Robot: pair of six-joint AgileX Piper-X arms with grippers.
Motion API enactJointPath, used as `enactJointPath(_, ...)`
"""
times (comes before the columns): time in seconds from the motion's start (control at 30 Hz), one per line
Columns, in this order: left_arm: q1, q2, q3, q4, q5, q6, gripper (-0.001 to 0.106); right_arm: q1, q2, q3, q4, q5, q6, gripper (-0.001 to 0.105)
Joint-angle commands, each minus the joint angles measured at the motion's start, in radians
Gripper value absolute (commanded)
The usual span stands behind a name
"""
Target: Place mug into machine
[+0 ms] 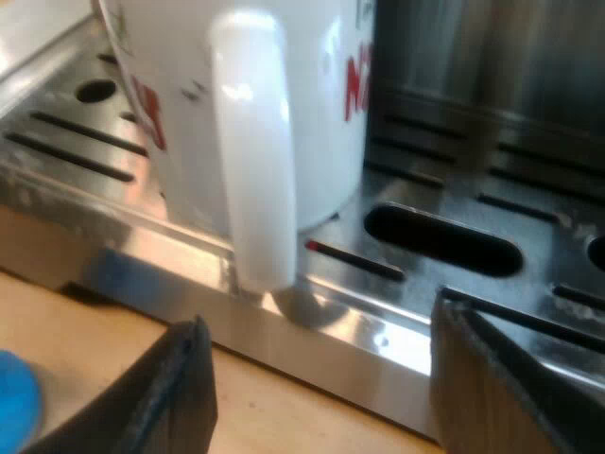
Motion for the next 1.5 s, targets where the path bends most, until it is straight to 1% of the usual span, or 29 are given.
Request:
enactJointPath(0.03, -0.003, 0.003, 0.000, -0.021, -0.002, -0.002, 0.081, 0.000, 0.039, 0.002, -0.082, -0.017, 0.003, 0.054)
enactJointPath(0.27, -0.003, 0.003, 0.000, -0.021, -0.002, -0.002, 0.081, 0.000, 0.188, 0.002, -0.337, -0.017, -0.005, 0.054)
enactJointPath(0.37, -0.003, 0.003, 0.000, -0.021, -0.002, -0.002, 0.081, -0.007, 0.229, -0.003, -0.380, -0.017, -0.005, 0.054)
enactJointPath(0.43, -0.003, 0.003, 0.000, -0.021, -0.002, -0.002, 0.081, -0.012, 0.249, -0.018, -0.380, -0.017, -0.005, 0.054)
enactJointPath(0.63, -0.003, 0.003, 0.000, -0.021, -0.002, -0.002, 0.081, -0.048, 0.314, -0.105, -0.378, -0.045, -0.005, 0.054)
enactJointPath(0.73, -0.003, 0.003, 0.000, -0.021, -0.002, -0.002, 0.081, -0.071, 0.343, -0.146, -0.378, -0.072, -0.005, 0.054)
enactJointPath(0.8, -0.003, 0.003, 0.000, -0.021, -0.002, -0.002, 0.081, -0.088, 0.372, -0.181, -0.377, -0.108, -0.005, 0.054)
enactJointPath(0.87, -0.003, 0.003, 0.000, -0.021, -0.002, -0.002, 0.081, -0.094, 0.389, -0.201, -0.374, -0.108, -0.005, 0.054)
enactJointPath(0.97, -0.003, 0.003, 0.000, -0.021, -0.002, -0.002, 0.081, -0.093, 0.414, -0.241, -0.347, -0.110, -0.005, 0.054)
enactJointPath(1.1, -0.003, 0.003, 0.000, -0.021, -0.002, -0.002, 0.081, -0.093, 0.441, -0.290, -0.312, -0.138, -0.005, 0.054)
enactJointPath(1.3, -0.003, 0.003, 0.000, -0.021, -0.002, -0.002, 0.081, -0.094, 0.448, -0.302, -0.309, -0.099, -0.005, 0.054)
enactJointPath(1.5, -0.003, 0.003, 0.000, -0.021, -0.002, -0.002, 0.081, -0.088, 0.429, -0.302, -0.279, -0.099, -0.002, 0.054)
